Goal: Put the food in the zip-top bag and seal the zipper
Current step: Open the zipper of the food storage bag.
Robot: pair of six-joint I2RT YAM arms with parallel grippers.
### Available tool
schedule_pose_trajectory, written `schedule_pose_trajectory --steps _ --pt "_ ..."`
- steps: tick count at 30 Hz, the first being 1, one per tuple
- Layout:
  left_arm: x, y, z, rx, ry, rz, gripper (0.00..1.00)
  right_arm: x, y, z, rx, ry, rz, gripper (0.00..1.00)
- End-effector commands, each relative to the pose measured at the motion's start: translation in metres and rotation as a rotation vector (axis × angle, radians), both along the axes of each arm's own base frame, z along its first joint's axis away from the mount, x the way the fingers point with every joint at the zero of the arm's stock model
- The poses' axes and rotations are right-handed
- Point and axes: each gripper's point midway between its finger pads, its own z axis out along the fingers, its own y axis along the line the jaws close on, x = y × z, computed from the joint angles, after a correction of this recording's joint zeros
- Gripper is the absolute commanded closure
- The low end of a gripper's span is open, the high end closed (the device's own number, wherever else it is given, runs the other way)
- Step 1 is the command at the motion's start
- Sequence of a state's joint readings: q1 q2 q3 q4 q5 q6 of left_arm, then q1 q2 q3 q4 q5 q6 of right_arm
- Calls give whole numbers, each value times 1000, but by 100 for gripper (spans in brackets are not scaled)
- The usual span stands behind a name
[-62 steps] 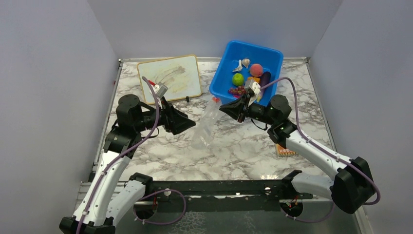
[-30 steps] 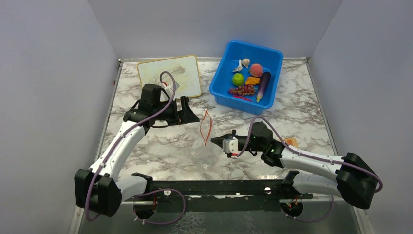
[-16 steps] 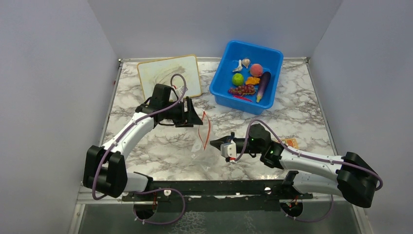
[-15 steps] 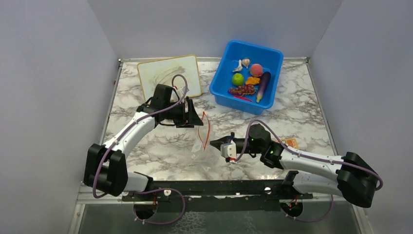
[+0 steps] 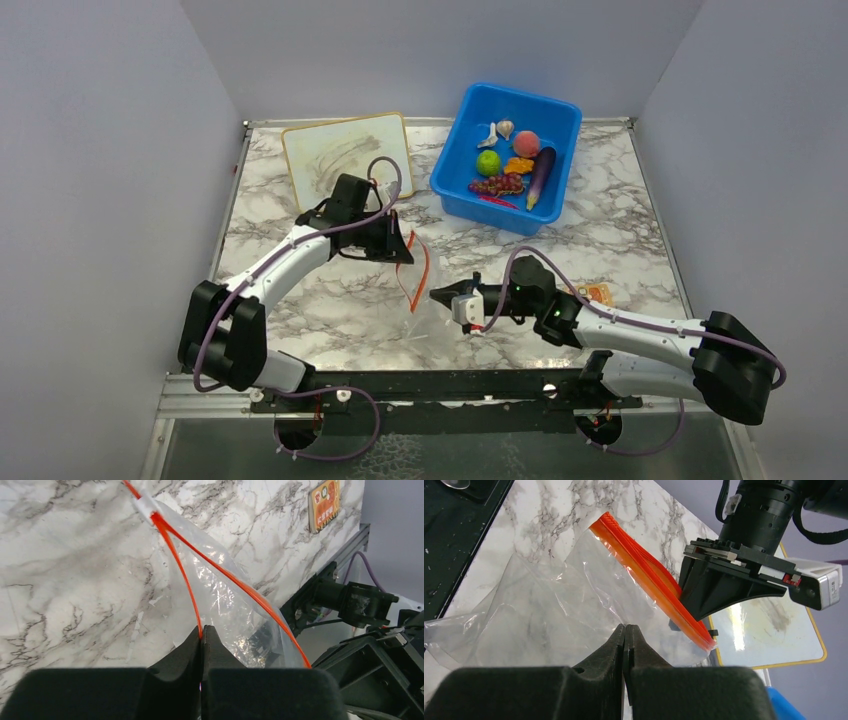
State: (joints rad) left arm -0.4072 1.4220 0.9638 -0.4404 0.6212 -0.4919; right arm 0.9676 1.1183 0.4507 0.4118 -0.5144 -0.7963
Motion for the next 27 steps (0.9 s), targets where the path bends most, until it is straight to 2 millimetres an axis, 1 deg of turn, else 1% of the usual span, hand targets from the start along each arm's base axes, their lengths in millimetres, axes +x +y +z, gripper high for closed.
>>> schedule_pose_trajectory --steps 1,4,7,9,12,14,15,17,20,21,22,23,24,25,26,27 --pt "17 7 30 26 -152 37 100 4 2 17 75 27 -45 98" --pt "22 9 51 19 -234 52 100 7 1 36 160 79 -87 98" --pt "28 13 79 5 -349 72 100 6 -1 68 277 170 -115 98" --pt "31 16 98 -4 -431 85 100 8 -2 88 339 243 -141 95" --pt "36 22 120 -8 -537 109 100 17 -1 109 410 408 -217 86" --pt "38 25 128 0 -587 123 100 23 1 116 418 540 -273 85" --pt "40 28 130 9 -607 132 100 26 2 119 422 606 -306 82" --pt "41 31 132 24 -634 140 100 34 4 124 434 749 -385 78" --pt "41 33 131 40 -658 139 100 43 2 130 475 963 -509 73" --pt "41 34 130 47 -666 138 100 45 1 131 493 1025 -542 70" --pt "41 34 129 55 -670 141 100 46 -1 132 508 1079 -570 65" --pt "41 35 128 63 -675 143 100 45 -1 134 520 1129 -582 55" --pt "41 34 127 68 -678 142 100 44 0 135 521 1166 -587 39" --pt "40 34 127 70 -682 140 100 42 2 133 508 1202 -598 27" --pt "39 33 127 69 -685 140 100 43 3 129 493 1245 -630 23" --pt "38 32 128 65 -688 141 100 45 4 124 473 1284 -671 23"
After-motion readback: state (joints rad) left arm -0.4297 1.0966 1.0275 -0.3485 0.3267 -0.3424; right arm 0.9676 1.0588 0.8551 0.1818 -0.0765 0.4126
